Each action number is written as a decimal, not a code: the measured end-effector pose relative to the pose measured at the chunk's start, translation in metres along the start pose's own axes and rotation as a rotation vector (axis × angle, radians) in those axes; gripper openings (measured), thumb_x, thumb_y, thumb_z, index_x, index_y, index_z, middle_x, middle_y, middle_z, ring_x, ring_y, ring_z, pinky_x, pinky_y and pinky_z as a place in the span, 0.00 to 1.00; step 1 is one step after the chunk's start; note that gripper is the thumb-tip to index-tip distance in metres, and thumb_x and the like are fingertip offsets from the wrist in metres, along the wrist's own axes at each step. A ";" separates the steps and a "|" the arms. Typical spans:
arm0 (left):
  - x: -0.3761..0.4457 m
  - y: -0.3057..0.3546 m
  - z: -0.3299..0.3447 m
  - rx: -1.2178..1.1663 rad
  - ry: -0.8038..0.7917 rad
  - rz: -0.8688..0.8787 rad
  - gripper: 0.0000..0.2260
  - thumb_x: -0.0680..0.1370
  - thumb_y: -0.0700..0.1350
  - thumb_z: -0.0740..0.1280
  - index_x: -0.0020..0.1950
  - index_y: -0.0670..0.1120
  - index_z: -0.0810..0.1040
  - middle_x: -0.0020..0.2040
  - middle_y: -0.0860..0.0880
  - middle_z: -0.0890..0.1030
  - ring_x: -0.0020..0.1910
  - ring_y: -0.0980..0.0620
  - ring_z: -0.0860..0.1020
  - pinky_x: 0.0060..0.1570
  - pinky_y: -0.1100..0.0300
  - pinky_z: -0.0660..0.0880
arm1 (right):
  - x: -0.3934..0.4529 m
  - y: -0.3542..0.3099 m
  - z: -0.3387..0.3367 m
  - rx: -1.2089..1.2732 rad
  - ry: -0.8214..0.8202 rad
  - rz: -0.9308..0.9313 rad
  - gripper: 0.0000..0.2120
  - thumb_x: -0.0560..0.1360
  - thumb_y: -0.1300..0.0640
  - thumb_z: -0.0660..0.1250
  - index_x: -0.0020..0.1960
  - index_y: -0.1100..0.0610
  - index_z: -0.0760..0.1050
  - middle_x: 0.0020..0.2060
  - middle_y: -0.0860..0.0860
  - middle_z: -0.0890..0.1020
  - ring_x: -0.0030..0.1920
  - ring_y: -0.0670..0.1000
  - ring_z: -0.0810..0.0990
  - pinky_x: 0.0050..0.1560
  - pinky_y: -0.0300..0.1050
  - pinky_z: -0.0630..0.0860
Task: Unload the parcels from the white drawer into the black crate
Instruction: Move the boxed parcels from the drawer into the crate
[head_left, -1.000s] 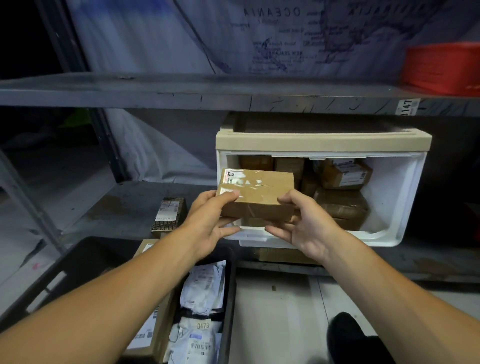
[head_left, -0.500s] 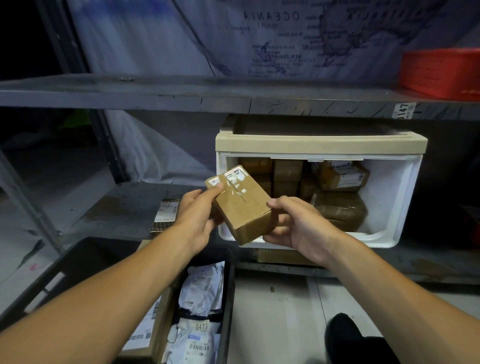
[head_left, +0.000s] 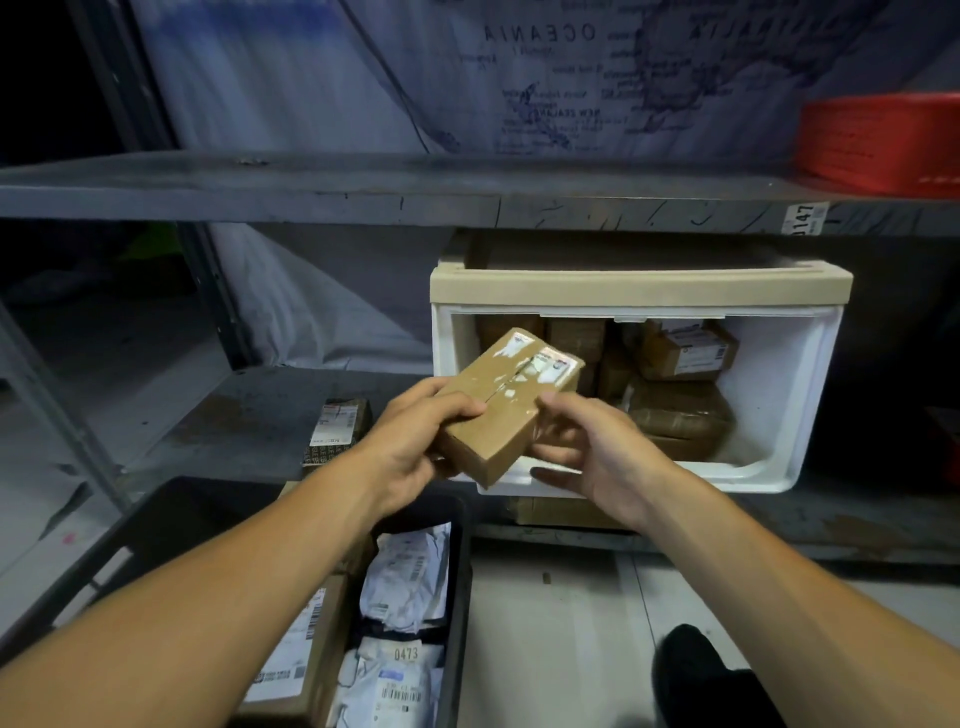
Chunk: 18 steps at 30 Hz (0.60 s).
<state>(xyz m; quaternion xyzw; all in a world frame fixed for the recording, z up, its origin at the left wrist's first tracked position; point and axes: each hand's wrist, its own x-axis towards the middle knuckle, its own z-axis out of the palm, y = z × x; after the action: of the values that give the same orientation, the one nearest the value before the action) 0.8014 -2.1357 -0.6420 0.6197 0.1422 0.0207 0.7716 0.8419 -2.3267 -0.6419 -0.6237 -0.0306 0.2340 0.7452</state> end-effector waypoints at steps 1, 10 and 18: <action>0.000 0.001 -0.002 0.021 -0.007 -0.003 0.08 0.75 0.37 0.71 0.50 0.49 0.83 0.45 0.45 0.86 0.48 0.45 0.82 0.58 0.40 0.76 | 0.002 -0.002 -0.003 0.049 0.050 -0.021 0.22 0.77 0.50 0.73 0.67 0.56 0.73 0.55 0.58 0.86 0.50 0.56 0.88 0.50 0.53 0.82; 0.000 0.007 -0.011 -0.092 0.116 0.043 0.19 0.75 0.32 0.70 0.62 0.48 0.80 0.54 0.42 0.83 0.47 0.48 0.82 0.39 0.54 0.81 | 0.002 -0.009 -0.008 0.089 0.077 0.000 0.12 0.77 0.62 0.67 0.60 0.54 0.73 0.56 0.60 0.81 0.50 0.58 0.83 0.44 0.53 0.84; -0.002 0.006 -0.025 0.059 -0.126 0.138 0.33 0.71 0.33 0.76 0.72 0.56 0.74 0.66 0.51 0.81 0.65 0.46 0.78 0.66 0.42 0.75 | 0.002 -0.009 -0.009 0.221 0.119 0.130 0.16 0.79 0.56 0.66 0.66 0.54 0.73 0.58 0.60 0.82 0.56 0.59 0.83 0.39 0.52 0.85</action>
<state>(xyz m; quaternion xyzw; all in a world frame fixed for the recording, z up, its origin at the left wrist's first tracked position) 0.7940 -2.1108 -0.6402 0.6505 0.0511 0.0307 0.7572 0.8495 -2.3358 -0.6357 -0.5512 0.0799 0.2465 0.7931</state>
